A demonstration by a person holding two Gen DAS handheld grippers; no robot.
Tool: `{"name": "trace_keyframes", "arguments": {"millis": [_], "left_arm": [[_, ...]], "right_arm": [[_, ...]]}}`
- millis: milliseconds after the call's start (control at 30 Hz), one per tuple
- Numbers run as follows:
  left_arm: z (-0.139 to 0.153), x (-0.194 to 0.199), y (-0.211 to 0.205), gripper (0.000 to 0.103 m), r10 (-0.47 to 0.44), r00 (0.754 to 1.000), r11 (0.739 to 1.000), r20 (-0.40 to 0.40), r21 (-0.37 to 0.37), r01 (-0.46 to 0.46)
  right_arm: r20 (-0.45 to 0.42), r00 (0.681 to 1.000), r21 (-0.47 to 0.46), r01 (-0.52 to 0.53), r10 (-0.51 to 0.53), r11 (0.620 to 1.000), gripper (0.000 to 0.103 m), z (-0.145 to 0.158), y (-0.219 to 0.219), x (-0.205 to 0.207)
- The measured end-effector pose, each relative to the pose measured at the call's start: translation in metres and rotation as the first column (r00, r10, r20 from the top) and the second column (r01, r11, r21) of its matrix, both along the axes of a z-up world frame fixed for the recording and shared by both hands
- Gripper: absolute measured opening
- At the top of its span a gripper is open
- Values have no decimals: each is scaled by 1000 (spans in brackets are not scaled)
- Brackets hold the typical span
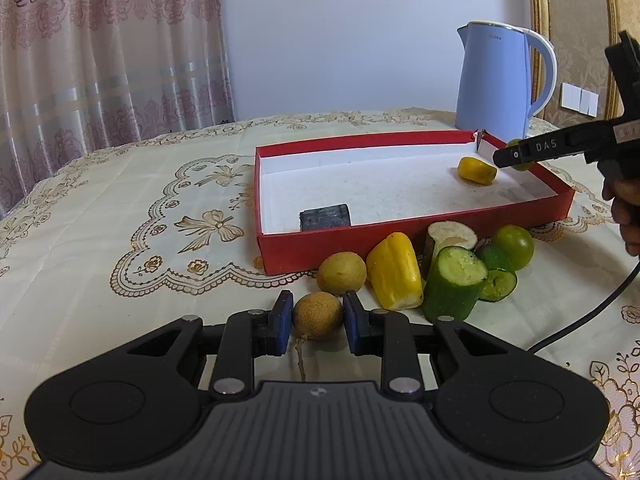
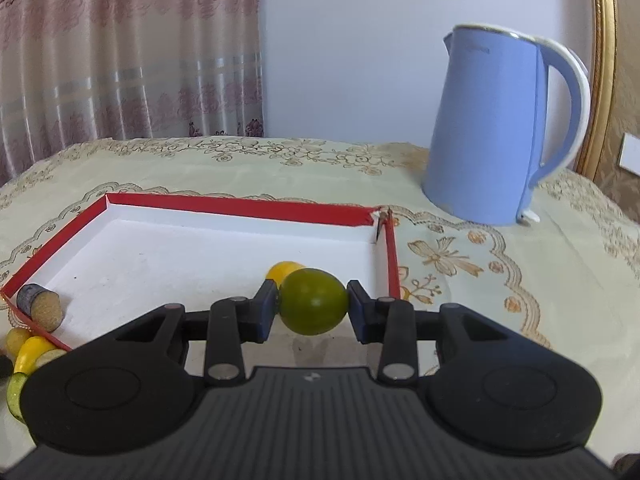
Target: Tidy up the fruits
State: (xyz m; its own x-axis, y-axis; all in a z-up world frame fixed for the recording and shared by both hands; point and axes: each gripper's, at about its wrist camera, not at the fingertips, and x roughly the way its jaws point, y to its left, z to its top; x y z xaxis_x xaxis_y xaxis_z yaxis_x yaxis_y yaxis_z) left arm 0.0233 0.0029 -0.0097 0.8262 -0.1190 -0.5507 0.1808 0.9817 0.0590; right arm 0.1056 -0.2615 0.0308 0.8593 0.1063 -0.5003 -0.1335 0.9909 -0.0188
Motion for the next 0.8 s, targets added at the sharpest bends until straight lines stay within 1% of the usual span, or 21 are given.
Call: {"name": "trace_keyframes", "arguments": {"millis": [133,300,367,433,567,700,800], "left_arm": [[1,-1,1,26,1,1000,1000,6,-7,-1],[1,-1,1,26,7,1000,1000,9,-7,-7],[3,-3,2,26,15,1000,1000,22,-10,-14],[4,-5,2,26,8,999,1000,35,-15,-7],[7,-4,0,26,12,999,1000,34,-3,-12],[16,-2,-3,26,3,999,1000,41,-14,-2],[25,2,-12,26,-14,998,1000,59,12,14]], "right_arm": [[4,1000,27,4,-4,1000,36,-4,-5,0],[-1,1000,15,-4,4,1000,36,-8,-4,-2],[-2,1000,8,2,-2,1000,36,-10,-5,-1],[-8,1000,20,7,-7,1000,36,-12,-8,1],[-13,1000,24,19,-19,1000,36,-16,-10,4],[-11,1000,24,17,-17,1000,36,-16,-10,4],[-12,1000,12,15,-15,1000,36,-16,-9,4]]}}
